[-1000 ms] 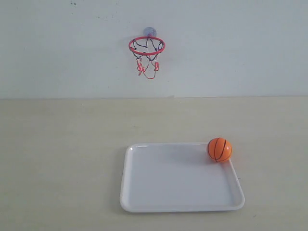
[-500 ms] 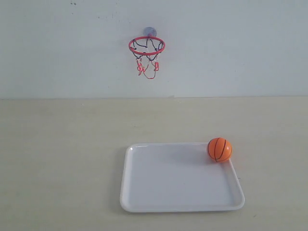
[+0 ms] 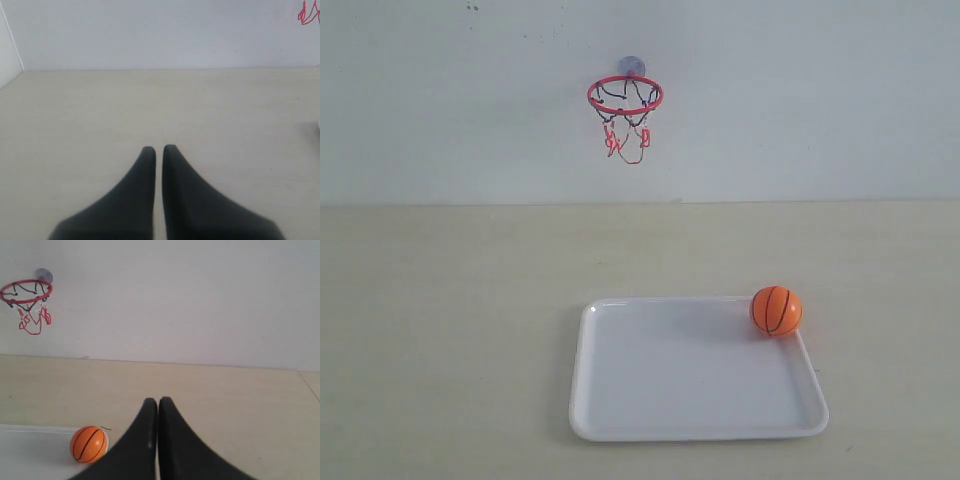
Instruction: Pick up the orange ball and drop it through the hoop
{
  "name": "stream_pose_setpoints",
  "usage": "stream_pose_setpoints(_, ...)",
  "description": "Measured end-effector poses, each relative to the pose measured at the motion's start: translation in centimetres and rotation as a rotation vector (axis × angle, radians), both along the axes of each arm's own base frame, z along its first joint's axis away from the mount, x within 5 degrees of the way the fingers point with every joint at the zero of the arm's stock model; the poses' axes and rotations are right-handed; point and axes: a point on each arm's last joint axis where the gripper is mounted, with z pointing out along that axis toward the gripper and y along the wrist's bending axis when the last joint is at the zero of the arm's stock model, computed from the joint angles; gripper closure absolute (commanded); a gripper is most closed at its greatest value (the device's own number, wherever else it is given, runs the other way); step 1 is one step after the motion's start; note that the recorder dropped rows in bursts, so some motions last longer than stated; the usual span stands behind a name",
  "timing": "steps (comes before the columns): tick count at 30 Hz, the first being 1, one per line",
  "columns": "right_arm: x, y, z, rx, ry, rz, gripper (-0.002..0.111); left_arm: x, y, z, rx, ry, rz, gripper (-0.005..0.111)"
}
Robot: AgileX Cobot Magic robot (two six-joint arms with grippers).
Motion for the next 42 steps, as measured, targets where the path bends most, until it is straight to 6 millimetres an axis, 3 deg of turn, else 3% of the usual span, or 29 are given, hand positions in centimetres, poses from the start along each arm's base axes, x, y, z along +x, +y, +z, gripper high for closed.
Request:
stream_pose_setpoints(8, 2.7, 0.1, 0.2, 0.043, -0.072, -0.016, 0.109, 0.0, 0.0, 0.0, 0.0, 0.0, 0.0, 0.103)
stream_pose_setpoints(12, 5.4, 0.3, -1.3, 0.116, -0.01, -0.037, 0.109, 0.0, 0.0, 0.0, 0.0, 0.0, 0.0, 0.103)
stream_pose_setpoints(16, 9.2, 0.6, -5.3, 0.174, 0.251, -0.075, 0.109, 0.0, 0.0, 0.0, 0.0, 0.0, 0.0, 0.103)
stream_pose_setpoints(19, 13.0, 1.1, -8.0, 0.146, 0.548, -0.094, 0.109, 0.0, 0.0, 0.0, 0.0, 0.0, 0.0, 0.103)
stream_pose_setpoints(22, 17.6, 2.2, -7.3, 0.102, 0.824, -0.008, 0.109, 0.0, 0.0, 0.0, 0.0, 0.0, 0.0, 0.103)
stream_pose_setpoints(26, 23.3, 5.4, -4.3, 0.108, 0.849, 0.341, 0.108, 0.0, 0.0, 0.0, 0.0, 0.0, 0.0, 0.103)
stream_pose_setpoints(29, 25.0, 6.9, -3.3, 0.061, 0.824, 0.424, 0.097, 0.0, 0.0, 0.0, 0.0, 0.0, 0.0, 0.103)
stream_pose_setpoints(35, 26.3, 10.8, -3.0, -0.162, 0.816, 0.516, 0.049, 0.0, 0.0, 0.0, 0.0, 0.0, 0.0, 0.103)
stream_pose_setpoints(42, 26.7, 12.9, -5.4, -0.273, 0.907, 0.39, 0.045, 0.0, 0.0, 0.0, 0.0, 0.0, 0.0, 0.103)
